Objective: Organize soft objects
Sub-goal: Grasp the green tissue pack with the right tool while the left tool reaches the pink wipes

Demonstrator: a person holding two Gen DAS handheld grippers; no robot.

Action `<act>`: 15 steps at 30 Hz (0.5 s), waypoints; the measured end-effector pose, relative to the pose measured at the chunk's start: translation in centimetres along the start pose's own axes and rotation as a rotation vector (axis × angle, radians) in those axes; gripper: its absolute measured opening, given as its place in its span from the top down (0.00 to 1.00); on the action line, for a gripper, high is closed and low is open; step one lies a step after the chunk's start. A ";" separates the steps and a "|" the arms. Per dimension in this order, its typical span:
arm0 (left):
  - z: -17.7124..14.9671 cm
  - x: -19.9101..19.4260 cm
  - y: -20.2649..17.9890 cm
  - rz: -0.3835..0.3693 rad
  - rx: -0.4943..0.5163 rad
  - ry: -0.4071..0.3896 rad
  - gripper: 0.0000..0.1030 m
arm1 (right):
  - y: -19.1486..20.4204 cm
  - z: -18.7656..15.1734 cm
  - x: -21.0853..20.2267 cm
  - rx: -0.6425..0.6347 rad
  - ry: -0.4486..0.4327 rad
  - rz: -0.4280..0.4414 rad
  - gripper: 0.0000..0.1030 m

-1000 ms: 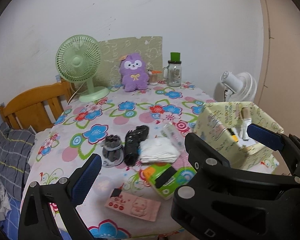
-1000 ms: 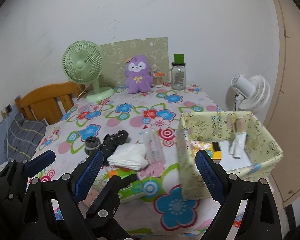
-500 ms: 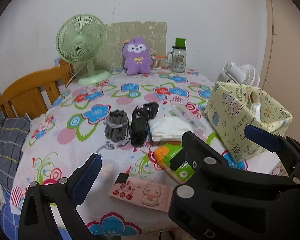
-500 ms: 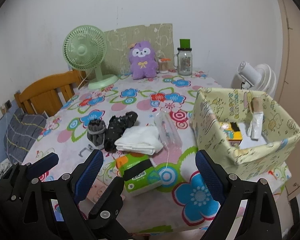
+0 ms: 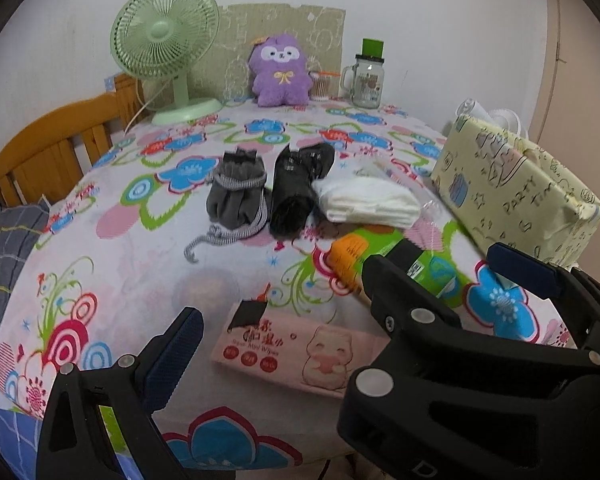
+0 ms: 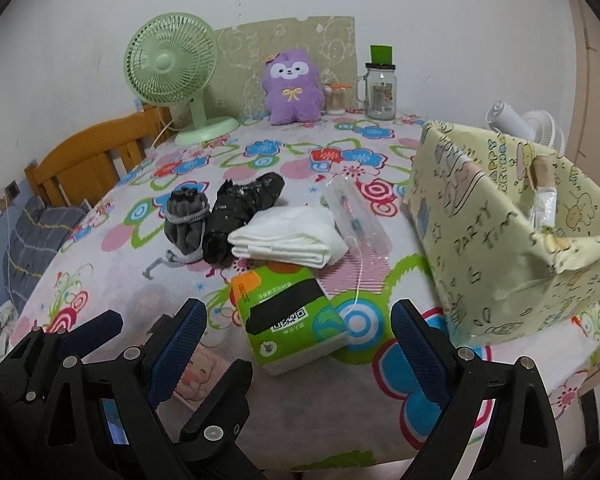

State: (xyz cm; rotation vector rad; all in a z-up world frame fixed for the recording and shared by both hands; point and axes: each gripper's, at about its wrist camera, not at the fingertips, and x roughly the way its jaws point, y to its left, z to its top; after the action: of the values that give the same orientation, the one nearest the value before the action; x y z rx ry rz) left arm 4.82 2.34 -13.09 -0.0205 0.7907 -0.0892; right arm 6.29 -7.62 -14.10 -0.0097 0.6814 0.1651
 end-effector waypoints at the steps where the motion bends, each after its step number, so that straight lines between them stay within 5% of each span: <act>1: -0.2 0.2 0.0 0.000 -0.001 0.008 0.01 | 0.1 -0.1 0.3 -0.002 0.006 0.001 0.08; 15: -0.8 1.7 0.4 0.044 -0.004 0.037 0.07 | 0.6 -0.7 2.8 -0.026 0.074 0.006 0.08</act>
State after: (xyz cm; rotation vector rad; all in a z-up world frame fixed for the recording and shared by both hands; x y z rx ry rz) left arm 5.43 2.59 -14.88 -0.0055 0.8283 -0.0462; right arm 7.90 -6.62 -16.40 -0.0384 0.7531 0.1802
